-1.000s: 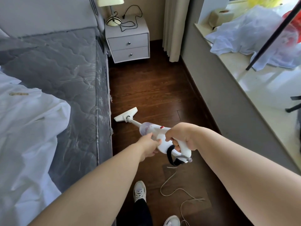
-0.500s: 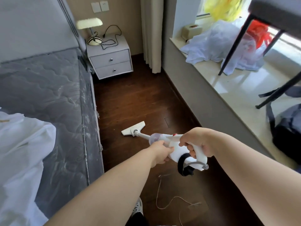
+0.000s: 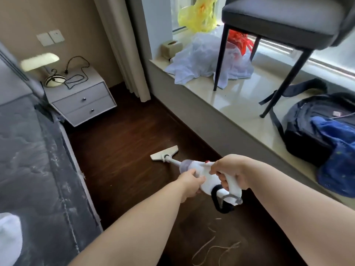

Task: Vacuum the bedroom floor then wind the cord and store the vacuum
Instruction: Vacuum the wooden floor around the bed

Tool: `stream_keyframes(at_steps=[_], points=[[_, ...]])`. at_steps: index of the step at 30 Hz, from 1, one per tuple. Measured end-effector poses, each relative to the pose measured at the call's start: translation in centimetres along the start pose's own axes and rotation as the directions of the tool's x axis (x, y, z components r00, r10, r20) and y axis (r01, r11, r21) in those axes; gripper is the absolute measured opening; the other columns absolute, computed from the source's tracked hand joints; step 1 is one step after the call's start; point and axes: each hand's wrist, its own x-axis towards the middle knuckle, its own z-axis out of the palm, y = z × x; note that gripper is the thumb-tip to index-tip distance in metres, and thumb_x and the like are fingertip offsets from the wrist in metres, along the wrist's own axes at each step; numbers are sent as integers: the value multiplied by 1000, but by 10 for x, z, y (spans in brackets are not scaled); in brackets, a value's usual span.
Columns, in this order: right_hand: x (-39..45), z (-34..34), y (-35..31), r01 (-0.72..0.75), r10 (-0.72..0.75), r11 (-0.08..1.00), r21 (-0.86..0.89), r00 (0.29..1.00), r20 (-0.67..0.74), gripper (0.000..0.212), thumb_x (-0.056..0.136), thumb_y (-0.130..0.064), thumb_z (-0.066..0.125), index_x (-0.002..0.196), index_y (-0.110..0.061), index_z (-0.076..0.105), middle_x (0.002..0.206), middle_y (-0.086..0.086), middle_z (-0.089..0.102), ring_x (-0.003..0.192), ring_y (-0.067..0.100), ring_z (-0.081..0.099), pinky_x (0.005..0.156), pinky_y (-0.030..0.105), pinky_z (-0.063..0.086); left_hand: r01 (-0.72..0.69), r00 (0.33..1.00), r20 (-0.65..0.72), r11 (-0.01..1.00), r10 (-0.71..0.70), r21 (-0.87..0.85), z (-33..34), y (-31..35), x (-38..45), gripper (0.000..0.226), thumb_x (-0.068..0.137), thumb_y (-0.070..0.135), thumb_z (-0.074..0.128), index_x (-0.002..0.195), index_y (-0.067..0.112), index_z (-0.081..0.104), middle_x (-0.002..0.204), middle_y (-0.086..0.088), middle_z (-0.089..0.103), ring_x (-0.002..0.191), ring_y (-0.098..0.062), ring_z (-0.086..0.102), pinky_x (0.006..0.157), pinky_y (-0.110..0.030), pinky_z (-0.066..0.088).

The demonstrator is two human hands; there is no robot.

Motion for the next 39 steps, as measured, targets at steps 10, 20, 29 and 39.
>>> stream_keyframes(at_steps=[10,20,29,39], points=[[66,61,-127,9,-11,983,184,1000,6,16,91,-17,57,78,-11,51,61,3,35,54,16,32,53,26,32,-121,992,38,981,117,149,-143,31,101,45,96,20,54,139,12,42,106,-8,57,90,-25,59,89,-46,54],[74,75,-154,9,1,956,293,999,-35,13,90,-19,60,96,-8,59,65,6,43,56,17,40,52,28,37,-136,987,111,971,116,197,-177,45,129,44,95,18,54,138,13,45,120,-13,63,97,-28,65,81,-39,56],[26,69,-85,53,1,862,504,994,-106,9,92,-15,55,84,-12,58,49,0,43,46,13,40,47,23,39,-167,971,227,888,73,429,-133,38,83,49,99,37,47,146,30,33,125,-10,54,107,-23,61,90,-35,56],[15,88,-28,16,47,706,708,996,-70,8,90,-18,56,92,-12,62,52,0,48,45,12,46,53,24,44,-248,945,315,817,87,520,-111,17,56,57,96,42,51,148,36,30,131,-10,54,108,-26,63,97,-44,52]])
